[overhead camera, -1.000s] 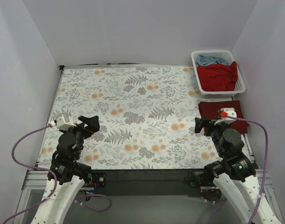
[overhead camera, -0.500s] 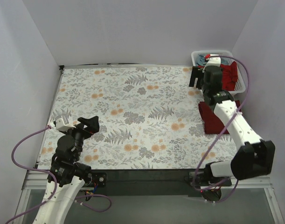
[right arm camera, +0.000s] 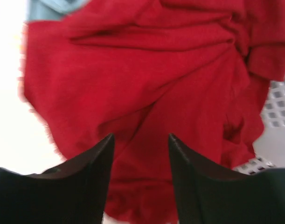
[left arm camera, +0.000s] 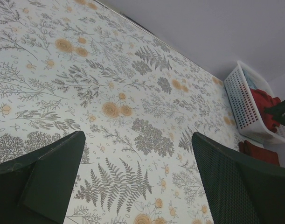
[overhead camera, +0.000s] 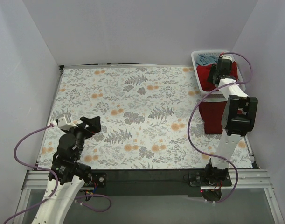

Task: Fold and stack the t-shirts
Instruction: Grab the tshirt from the pile, then move the tshirt to the center of the board

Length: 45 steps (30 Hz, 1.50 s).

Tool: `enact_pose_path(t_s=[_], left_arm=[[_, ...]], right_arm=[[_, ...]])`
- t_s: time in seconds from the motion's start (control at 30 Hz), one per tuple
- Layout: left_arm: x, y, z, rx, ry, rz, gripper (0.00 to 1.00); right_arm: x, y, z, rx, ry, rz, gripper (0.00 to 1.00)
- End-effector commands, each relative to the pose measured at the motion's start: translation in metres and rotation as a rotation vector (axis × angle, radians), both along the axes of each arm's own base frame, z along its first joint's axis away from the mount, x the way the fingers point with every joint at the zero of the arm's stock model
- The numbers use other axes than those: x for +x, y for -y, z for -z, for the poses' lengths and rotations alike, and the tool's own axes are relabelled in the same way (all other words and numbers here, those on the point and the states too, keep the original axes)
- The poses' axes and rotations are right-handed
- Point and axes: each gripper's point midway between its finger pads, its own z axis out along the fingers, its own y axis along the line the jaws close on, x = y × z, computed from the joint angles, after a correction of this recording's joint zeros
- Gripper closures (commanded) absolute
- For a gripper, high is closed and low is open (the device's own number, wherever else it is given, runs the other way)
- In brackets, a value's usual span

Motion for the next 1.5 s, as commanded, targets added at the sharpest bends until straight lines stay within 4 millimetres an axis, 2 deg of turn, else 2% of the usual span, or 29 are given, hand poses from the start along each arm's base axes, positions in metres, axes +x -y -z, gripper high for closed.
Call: enact_pose_path(t_s=[0.0, 0.17, 0.3, 0.33, 0.4, 0.43, 0.47, 0.53, 0.57, 0.6, 0.67, 0.73, 0.83, 0.9, 0.93, 0.97, 1.0, 1.03, 1.07, 1.1, 1.13, 1.17, 1.23, 1.27, 1.33, 1.37, 1.4, 1.43, 1.47], left_arm=[[0.004, 0.003, 0.006, 0.029, -0.024, 0.015, 0.02], [0.007, 0.004, 0.011, 0.039, -0.046, 0.021, 0.02], [0.007, 0.005, 0.012, 0.044, -0.053, 0.023, 0.02], [0.007, 0.005, 0.012, 0.042, -0.053, 0.022, 0.02], [0.007, 0.005, 0.012, 0.044, -0.053, 0.024, 0.02], [0.007, 0.005, 0.012, 0.043, -0.051, 0.024, 0.02], [0.007, 0.005, 0.011, 0.041, -0.048, 0.025, 0.02], [0.006, 0.005, 0.010, 0.040, -0.042, 0.025, 0.02], [0.006, 0.005, 0.011, 0.040, -0.043, 0.027, 0.02], [0.006, 0.005, 0.010, 0.039, -0.040, 0.027, 0.02], [0.005, 0.005, 0.008, 0.037, -0.033, 0.028, 0.02], [0.005, 0.005, 0.008, 0.033, -0.029, 0.030, 0.02], [0.004, 0.005, 0.006, 0.033, -0.021, 0.030, 0.02], [0.004, 0.005, 0.006, 0.031, -0.022, 0.031, 0.02], [0.004, 0.006, 0.006, 0.031, -0.022, 0.033, 0.02], [0.004, 0.006, 0.006, 0.030, -0.020, 0.034, 0.02], [0.004, 0.006, 0.006, 0.031, -0.019, 0.036, 0.02], [0.004, 0.006, 0.007, 0.032, -0.022, 0.037, 0.02], [0.004, 0.006, 0.006, 0.030, -0.020, 0.037, 0.02], [0.004, 0.006, 0.006, 0.031, -0.020, 0.037, 0.02], [0.004, 0.006, 0.006, 0.032, -0.020, 0.034, 0.02], [0.003, 0.006, 0.006, 0.032, -0.020, 0.036, 0.02], [0.003, 0.007, 0.007, 0.034, -0.023, 0.039, 0.02], [0.003, 0.006, 0.006, 0.032, -0.023, 0.037, 0.02], [0.004, 0.006, 0.007, 0.032, -0.026, 0.037, 0.02], [0.003, 0.006, 0.007, 0.032, -0.028, 0.037, 0.02], [0.003, 0.007, 0.008, 0.033, -0.029, 0.039, 0.02], [0.003, 0.007, 0.008, 0.033, -0.031, 0.039, 0.02], [0.003, 0.007, 0.007, 0.032, -0.029, 0.039, 0.02]], right_arm=[[0.027, 0.001, -0.014, 0.053, 0.080, -0.040, 0.46], [0.038, 0.001, 0.003, 0.059, 0.077, -0.078, 0.58], [0.033, 0.003, -0.002, 0.038, 0.075, -0.084, 0.98], [0.031, 0.004, -0.006, 0.033, 0.082, -0.084, 0.99], [0.022, 0.007, -0.035, 0.002, 0.125, -0.067, 0.99], [0.021, 0.007, -0.032, -0.001, 0.118, -0.070, 0.99], [0.017, 0.009, -0.052, -0.021, 0.152, -0.058, 0.99], [0.011, 0.006, -0.073, -0.057, 0.180, -0.060, 0.99], [0.005, 0.008, -0.102, -0.087, 0.233, -0.048, 0.99], [0.000, 0.002, -0.112, -0.103, 0.247, -0.055, 0.99], [-0.004, -0.001, -0.146, -0.131, 0.331, -0.068, 0.99], [-0.006, 0.001, -0.160, -0.139, 0.364, -0.055, 0.99], [-0.014, -0.010, -0.187, -0.164, 0.412, -0.091, 0.99], [-0.020, -0.029, -0.211, -0.172, 0.459, -0.151, 0.99], [-0.022, -0.038, -0.230, -0.180, 0.497, -0.179, 0.99], [-0.023, -0.043, -0.239, -0.186, 0.513, -0.215, 0.99], [-0.024, -0.073, -0.252, -0.174, 0.542, -0.282, 0.99], [-0.026, -0.084, -0.259, -0.168, 0.553, -0.316, 0.99], [-0.030, -0.100, -0.283, -0.163, 0.603, -0.367, 0.99], [-0.033, -0.122, -0.293, -0.152, 0.624, -0.421, 0.99], [-0.037, -0.136, -0.304, -0.147, 0.648, -0.458, 0.99], [-0.046, -0.164, -0.329, -0.136, 0.706, -0.533, 0.99], [-0.060, -0.194, -0.352, -0.112, 0.763, -0.621, 0.99], [-0.072, -0.221, -0.360, -0.086, 0.789, -0.696, 0.99], [-0.091, -0.243, -0.374, -0.044, 0.822, -0.756, 0.99], [-0.104, -0.263, -0.374, -0.016, 0.826, -0.820, 0.99], [-0.107, -0.273, -0.356, 0.019, 0.787, -0.851, 0.99], [-0.120, -0.278, -0.354, 0.041, 0.783, -0.882, 0.99], [-0.131, -0.289, -0.340, 0.073, 0.755, -0.946, 0.99]])
